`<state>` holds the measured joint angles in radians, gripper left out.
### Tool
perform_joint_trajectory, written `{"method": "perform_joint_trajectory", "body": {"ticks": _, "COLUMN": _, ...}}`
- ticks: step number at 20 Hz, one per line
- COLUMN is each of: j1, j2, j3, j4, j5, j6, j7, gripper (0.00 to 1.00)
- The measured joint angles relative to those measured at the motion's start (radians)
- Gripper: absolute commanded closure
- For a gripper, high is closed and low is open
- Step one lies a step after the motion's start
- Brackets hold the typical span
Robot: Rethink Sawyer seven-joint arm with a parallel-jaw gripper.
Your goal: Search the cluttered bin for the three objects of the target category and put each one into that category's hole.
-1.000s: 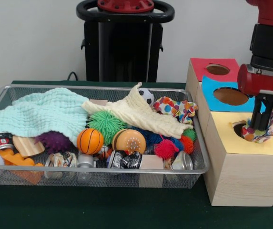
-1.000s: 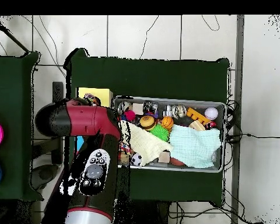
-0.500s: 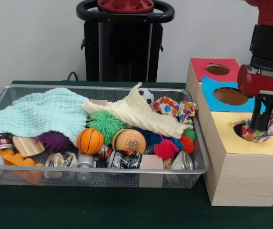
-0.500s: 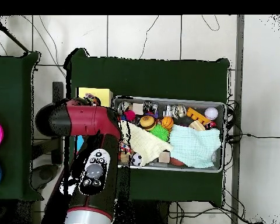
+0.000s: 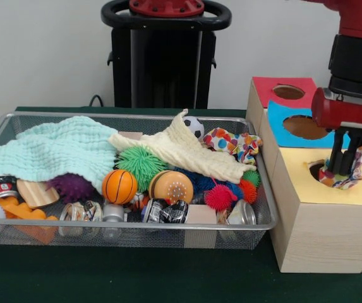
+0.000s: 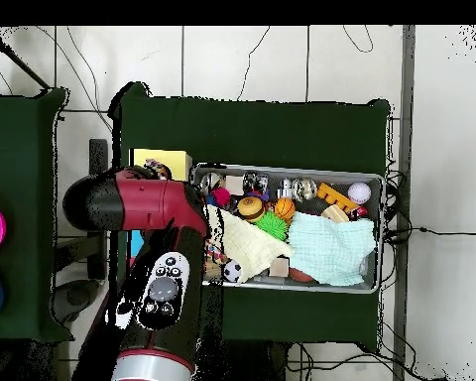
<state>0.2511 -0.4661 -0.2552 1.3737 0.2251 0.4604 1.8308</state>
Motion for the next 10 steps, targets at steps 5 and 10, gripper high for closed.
{"method": "perform_joint_trajectory", "body": {"ticks": 5, "j1": -0.008, "j2": 0.008, "j3": 0.000, "j4": 0.000, "j5": 0.000, "j6": 0.000, "j7": 0.000, "gripper": 1.00}}
{"method": "perform_joint_trajectory", "body": {"ticks": 10, "j1": -0.010, "j2": 0.012, "j3": 0.000, "j4": 0.000, "j5": 0.000, "j6": 0.000, "j7": 0.000, "gripper": 1.00}}
